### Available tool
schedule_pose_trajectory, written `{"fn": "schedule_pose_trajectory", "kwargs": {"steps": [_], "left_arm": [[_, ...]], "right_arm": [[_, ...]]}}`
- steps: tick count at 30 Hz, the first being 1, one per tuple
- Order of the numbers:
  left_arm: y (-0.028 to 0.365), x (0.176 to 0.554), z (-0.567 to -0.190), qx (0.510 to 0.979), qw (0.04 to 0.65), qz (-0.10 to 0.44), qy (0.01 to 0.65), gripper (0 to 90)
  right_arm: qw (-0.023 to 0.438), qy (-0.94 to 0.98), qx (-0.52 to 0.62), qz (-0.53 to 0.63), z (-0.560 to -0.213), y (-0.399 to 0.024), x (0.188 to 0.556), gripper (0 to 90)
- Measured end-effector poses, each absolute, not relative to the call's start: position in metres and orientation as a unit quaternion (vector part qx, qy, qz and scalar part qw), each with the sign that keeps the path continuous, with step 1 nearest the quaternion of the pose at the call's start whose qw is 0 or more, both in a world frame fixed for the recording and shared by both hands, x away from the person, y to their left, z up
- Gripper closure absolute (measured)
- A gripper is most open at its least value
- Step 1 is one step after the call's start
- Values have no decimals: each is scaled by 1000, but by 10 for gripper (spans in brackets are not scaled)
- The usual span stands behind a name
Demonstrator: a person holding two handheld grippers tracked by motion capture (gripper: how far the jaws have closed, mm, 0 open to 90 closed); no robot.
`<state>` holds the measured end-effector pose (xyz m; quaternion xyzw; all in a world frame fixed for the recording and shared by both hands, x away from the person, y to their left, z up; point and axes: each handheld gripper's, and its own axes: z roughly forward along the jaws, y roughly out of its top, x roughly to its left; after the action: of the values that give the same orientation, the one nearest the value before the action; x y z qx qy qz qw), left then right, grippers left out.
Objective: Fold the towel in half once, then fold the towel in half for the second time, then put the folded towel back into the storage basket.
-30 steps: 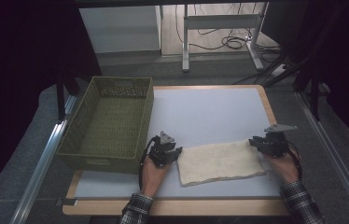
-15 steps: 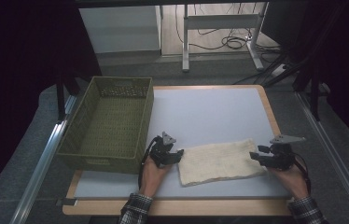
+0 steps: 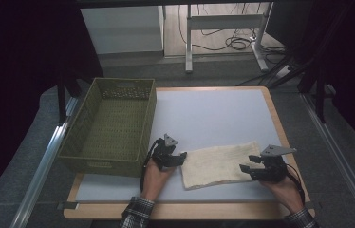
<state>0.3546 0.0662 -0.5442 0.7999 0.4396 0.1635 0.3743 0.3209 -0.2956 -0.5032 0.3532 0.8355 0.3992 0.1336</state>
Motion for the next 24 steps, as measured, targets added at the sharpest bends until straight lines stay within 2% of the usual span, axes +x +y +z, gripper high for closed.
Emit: {"fn": "schedule_pose_trajectory", "kwargs": {"steps": [24], "left_arm": [[67, 355, -544, 800, 375, 161, 440, 352]], "right_arm": [[90, 867, 277, 404, -511, -222, 305, 395]]}}
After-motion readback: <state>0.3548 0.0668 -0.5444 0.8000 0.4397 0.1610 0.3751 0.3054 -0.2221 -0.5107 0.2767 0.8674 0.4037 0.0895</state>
